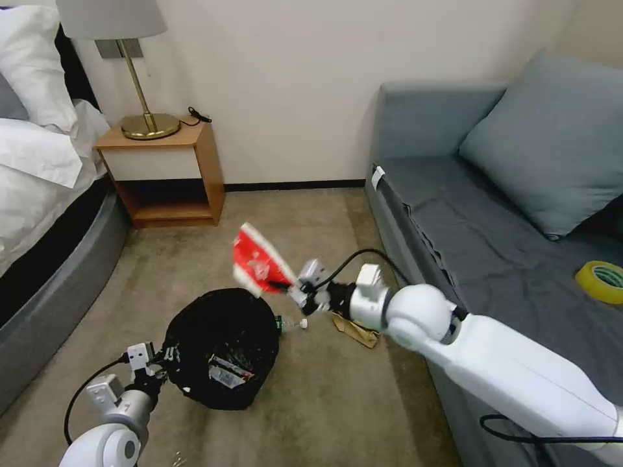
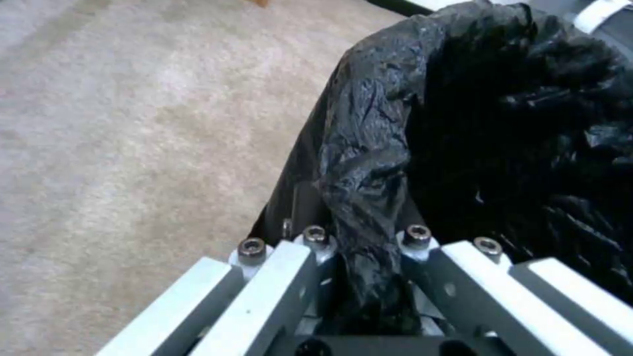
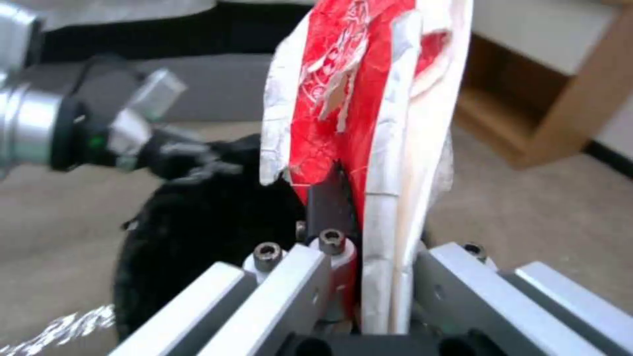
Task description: Pick up the trash bin, then pick up the garbage on the floor and place it into the trash bin.
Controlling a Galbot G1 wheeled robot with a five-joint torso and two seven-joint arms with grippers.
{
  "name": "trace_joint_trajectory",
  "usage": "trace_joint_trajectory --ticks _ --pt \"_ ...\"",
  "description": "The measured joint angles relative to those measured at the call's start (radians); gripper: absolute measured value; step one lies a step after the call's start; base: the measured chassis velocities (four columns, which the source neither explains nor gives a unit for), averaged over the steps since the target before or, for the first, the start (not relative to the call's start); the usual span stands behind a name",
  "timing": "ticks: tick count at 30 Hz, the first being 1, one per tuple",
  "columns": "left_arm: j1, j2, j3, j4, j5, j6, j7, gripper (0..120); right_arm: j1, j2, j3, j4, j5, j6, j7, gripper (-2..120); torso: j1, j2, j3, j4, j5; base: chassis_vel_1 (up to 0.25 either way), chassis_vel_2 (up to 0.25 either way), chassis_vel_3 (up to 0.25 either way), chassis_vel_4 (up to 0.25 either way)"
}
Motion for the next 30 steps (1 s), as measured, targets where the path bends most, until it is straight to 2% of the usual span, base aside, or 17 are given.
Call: trace_joint_trajectory --ticks 6,12,22,25,27,30 --pt "0.012 -0.005 0.030 -0.024 0.000 0.011 0.002 4 -0.006 0.042 -0.102 -0.032 -0.060 0.000 -0.001 0 0.000 0.000 0.000 0.0000 0.0000 0.000 0.000 0.000 0.000" --pt "0.020 -0.002 0.039 -0.036 -0.006 0.016 0.001 4 -0.026 0.052 -0.124 -0.056 -0.089 0.000 -0.002 0 0.000 0.000 0.000 0.0000 0.0000 0.000 0.000 0.000 0.000" --pt "0.013 0.047 0.051 -0.034 -0.084 0.024 0.005 4 -0.060 0.038 -0.136 -0.076 -0.126 -0.014 0.035 1 0.000 0.000 0.000 -0.0002 0.0000 0.000 0.000 0.000 0.000" --pt "0.003 0.064 0.054 -0.034 -0.114 0.032 0.006 4 -0.059 0.037 -0.146 -0.079 -0.127 -0.024 0.050 16 0.000 0.000 0.000 -0.0001 -0.0001 0.000 0.000 0.000 0.000" --pt "0.001 0.068 0.055 -0.033 -0.119 0.034 0.006 4 -0.059 0.038 -0.147 -0.079 -0.127 -0.026 0.053 16 0.000 0.000 0.000 -0.0001 -0.0001 0.000 0.000 0.000 0.000" --pt "-0.005 0.099 0.062 -0.033 -0.154 0.045 0.003 4 -0.056 0.047 -0.150 -0.081 -0.124 -0.045 0.073 32 0.000 0.000 0.000 -0.0002 -0.0001 0.000 0.000 0.000 0.000"
